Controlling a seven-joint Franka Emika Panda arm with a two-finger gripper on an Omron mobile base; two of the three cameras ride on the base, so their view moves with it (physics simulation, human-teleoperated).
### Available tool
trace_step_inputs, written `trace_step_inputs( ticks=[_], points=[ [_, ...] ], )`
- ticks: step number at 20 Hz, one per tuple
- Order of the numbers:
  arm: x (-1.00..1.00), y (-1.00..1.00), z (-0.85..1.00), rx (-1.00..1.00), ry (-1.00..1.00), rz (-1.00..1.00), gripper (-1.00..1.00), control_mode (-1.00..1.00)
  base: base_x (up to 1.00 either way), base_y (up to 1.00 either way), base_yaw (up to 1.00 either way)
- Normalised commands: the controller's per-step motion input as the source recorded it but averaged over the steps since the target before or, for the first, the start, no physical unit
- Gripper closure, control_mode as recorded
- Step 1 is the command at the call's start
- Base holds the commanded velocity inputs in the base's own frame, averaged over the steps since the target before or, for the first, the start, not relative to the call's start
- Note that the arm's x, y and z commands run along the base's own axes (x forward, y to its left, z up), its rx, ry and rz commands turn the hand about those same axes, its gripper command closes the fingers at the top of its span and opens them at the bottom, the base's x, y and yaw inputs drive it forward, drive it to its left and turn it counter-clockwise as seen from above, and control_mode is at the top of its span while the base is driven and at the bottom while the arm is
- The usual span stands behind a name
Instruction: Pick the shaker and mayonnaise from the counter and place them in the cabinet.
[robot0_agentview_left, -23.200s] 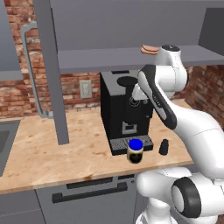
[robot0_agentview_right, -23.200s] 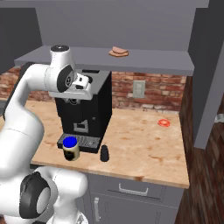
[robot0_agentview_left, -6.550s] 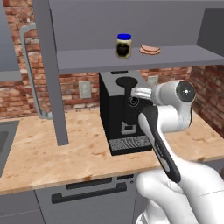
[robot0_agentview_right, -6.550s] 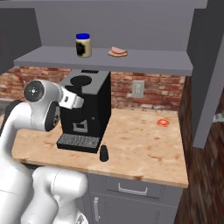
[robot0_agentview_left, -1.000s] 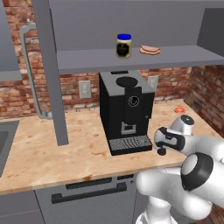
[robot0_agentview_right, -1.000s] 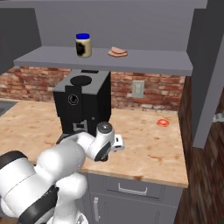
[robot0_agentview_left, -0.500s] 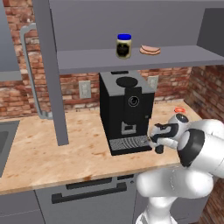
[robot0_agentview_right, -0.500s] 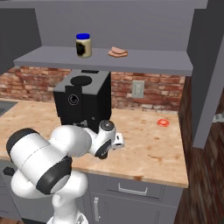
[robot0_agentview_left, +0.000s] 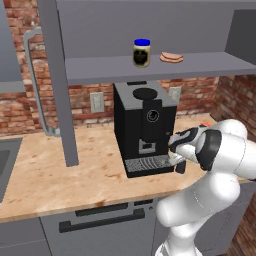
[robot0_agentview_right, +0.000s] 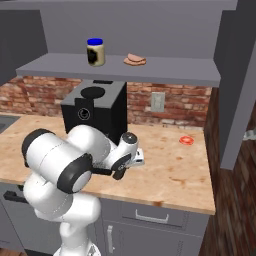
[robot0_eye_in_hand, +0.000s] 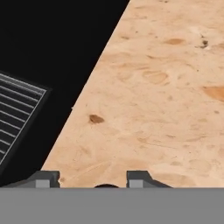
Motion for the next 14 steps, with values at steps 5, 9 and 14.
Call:
trace_step_inputs(
  ticks=[5,9,14],
  points=[
    [-0.24,0.0,-0.02,0.0,-0.01,0.01,1.0,-1.0,0.0,0.0,0.0],
    [-0.43,0.03,0.24,-0.04,-0.04,0.0,1.0,-1.0,0.0,0.0,0.0],
    [-0.49,0.04,0.35,-0.11,-0.06,0.0,1.0,-1.0,0.0,0.0,0.0]
  ],
)
